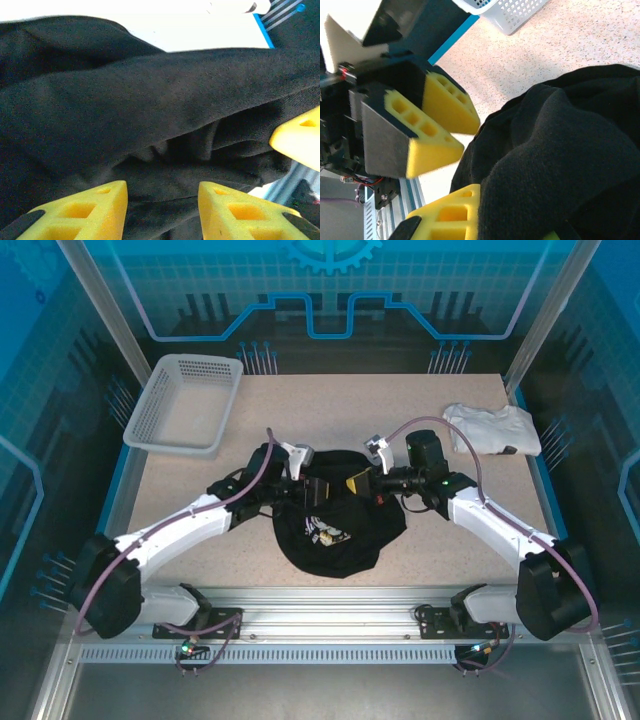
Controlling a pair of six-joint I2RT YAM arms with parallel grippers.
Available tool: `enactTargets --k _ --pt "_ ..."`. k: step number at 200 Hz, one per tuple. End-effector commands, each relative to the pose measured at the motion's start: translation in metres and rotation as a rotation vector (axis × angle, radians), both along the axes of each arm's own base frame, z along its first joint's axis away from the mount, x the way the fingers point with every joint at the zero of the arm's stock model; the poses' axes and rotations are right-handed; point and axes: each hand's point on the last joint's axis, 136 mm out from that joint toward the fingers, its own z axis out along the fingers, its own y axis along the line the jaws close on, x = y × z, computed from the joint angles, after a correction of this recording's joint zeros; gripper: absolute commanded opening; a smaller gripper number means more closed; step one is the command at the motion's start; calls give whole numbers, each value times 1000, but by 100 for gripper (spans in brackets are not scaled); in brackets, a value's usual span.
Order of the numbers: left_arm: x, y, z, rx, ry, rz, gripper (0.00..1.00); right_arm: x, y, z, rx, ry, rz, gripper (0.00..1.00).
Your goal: Fold the inside-out t-shirt
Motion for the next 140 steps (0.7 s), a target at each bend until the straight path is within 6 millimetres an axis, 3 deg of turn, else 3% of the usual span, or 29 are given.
enactTargets --k 1,42,85,140 --pt "-4 -28 3 -122 73 -87 41 5 2 13 17 -30 -3 0" --pt "10 -41 -11 -122 108 -89 42 2 0 14 13 -38 -7 0" --pt "41 -30 -27 -90 96 8 44 -1 -1 13 11 -47 -1 0" --pt "54 -41 -38 -109 120 -3 48 -2 -1 12 11 -47 6 0"
